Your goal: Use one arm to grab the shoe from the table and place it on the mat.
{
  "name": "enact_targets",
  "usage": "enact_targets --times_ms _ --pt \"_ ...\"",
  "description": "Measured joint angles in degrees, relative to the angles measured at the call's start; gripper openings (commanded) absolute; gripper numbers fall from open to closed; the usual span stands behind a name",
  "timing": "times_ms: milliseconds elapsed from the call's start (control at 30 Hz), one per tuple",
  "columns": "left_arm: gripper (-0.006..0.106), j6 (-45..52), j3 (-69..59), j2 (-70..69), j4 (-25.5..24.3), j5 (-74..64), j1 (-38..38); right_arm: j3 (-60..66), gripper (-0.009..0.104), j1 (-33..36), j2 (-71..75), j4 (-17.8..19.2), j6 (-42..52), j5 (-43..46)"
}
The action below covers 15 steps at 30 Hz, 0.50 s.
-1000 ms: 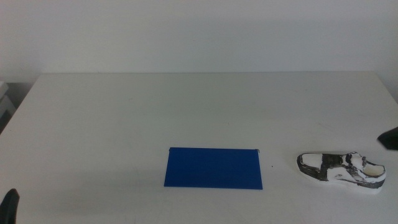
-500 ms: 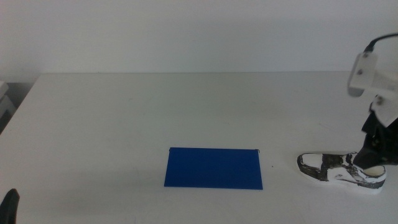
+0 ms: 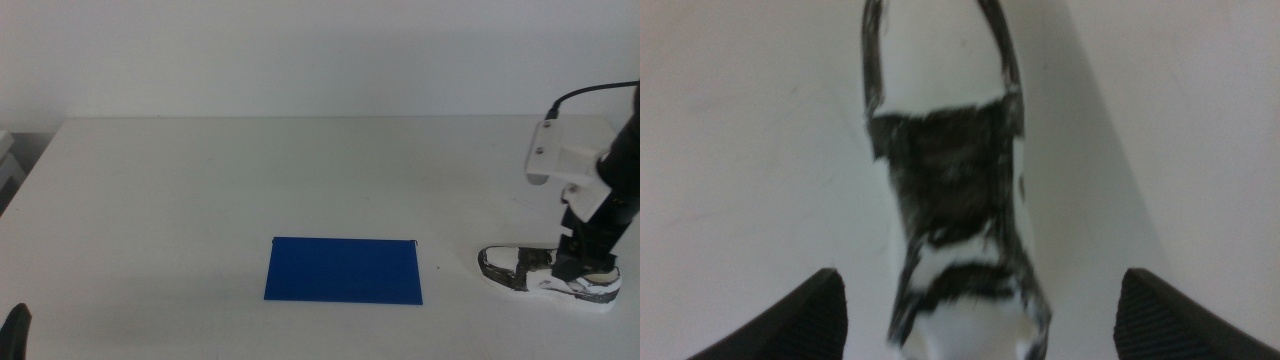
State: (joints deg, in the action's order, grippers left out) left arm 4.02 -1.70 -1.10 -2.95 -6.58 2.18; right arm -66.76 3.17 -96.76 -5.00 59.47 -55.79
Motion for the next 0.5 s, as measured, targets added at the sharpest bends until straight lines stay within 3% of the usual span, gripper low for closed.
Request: enact_targets --times_ms 233,500 --pt "0.094 0.00 0.00 0.00 0.00 0.00 0.00 0.00 0.075 2.00 -4.64 1.30 0.00 2.51" --pt "0.094 0.00 0.00 0.00 0.00 0.00 0.00 0.00 0.057 2.89 -6.58 2.24 -0.62 1.87"
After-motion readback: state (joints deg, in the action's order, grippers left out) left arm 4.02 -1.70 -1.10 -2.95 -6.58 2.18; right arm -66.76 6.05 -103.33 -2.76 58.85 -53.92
